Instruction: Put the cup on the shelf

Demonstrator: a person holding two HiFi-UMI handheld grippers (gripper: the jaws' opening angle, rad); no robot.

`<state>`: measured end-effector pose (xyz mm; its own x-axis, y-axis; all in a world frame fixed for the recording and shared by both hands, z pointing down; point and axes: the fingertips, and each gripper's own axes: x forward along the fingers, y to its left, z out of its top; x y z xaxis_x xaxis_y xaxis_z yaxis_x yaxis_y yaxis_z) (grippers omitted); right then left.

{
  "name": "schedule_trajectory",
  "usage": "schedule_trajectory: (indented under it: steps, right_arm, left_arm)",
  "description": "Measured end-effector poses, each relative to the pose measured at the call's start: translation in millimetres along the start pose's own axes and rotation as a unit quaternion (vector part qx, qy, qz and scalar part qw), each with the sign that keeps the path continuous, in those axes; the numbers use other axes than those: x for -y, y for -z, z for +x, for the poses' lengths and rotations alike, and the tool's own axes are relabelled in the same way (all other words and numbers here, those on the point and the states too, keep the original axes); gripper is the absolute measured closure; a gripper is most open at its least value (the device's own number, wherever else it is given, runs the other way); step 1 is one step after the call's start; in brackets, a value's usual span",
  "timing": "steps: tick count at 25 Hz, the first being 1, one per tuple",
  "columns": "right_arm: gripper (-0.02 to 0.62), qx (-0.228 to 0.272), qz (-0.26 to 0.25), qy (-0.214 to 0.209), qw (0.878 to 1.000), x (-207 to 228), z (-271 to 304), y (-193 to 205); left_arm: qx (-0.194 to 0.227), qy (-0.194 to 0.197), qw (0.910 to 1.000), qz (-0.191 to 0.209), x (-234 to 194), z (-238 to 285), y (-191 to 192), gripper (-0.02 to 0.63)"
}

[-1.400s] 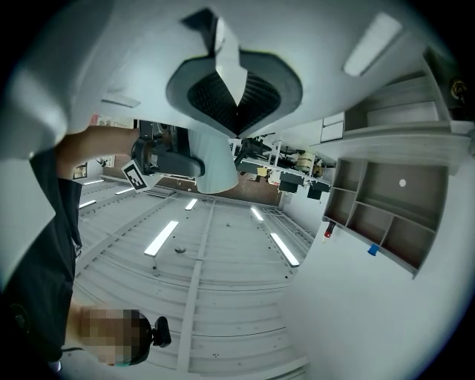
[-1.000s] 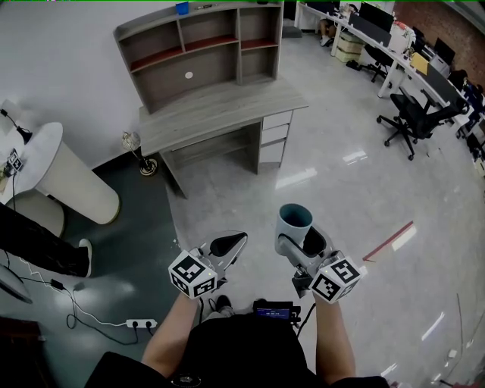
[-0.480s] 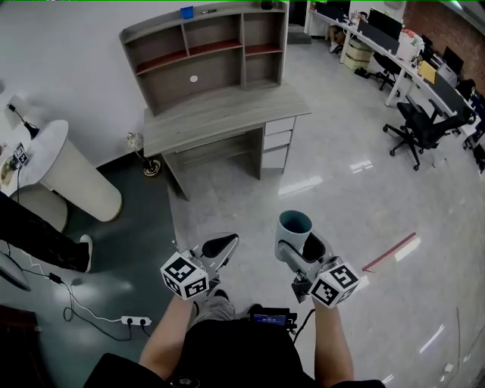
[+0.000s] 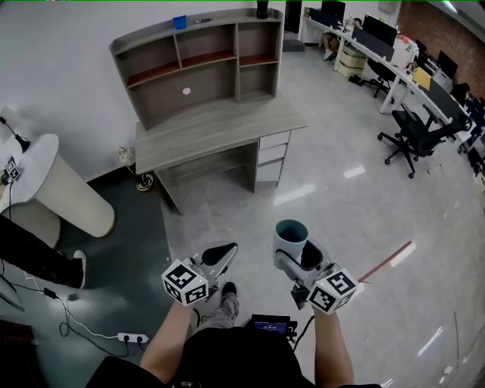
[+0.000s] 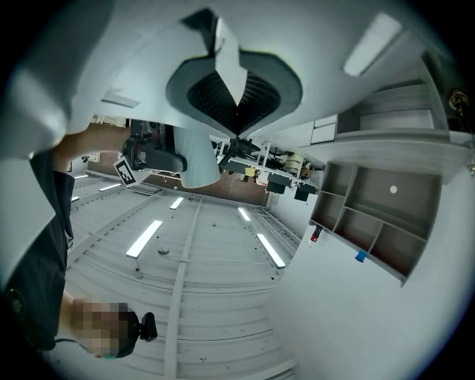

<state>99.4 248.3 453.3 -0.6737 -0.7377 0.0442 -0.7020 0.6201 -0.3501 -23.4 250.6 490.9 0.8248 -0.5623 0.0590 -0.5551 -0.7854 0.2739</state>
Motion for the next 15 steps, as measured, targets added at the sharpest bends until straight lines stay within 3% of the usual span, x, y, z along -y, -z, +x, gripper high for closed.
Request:
schedule_trajectory:
  steps: [12, 15]
  right_arm:
    - [0.270, -0.004, -0.013, 0.021, 1.000, 41.6, 94.4, -25.4]
    - [0.270, -0.005, -0.011, 0.026, 1.000, 47.1, 117.3, -28.6]
  left_arm:
    - [0.012, 0.020, 0.9997, -0.006, -101.4, 41.1, -34.1, 0.606]
    - [-0.009, 0.020, 0.9995, 0.023, -123.1, 45.3, -35.9, 0.606]
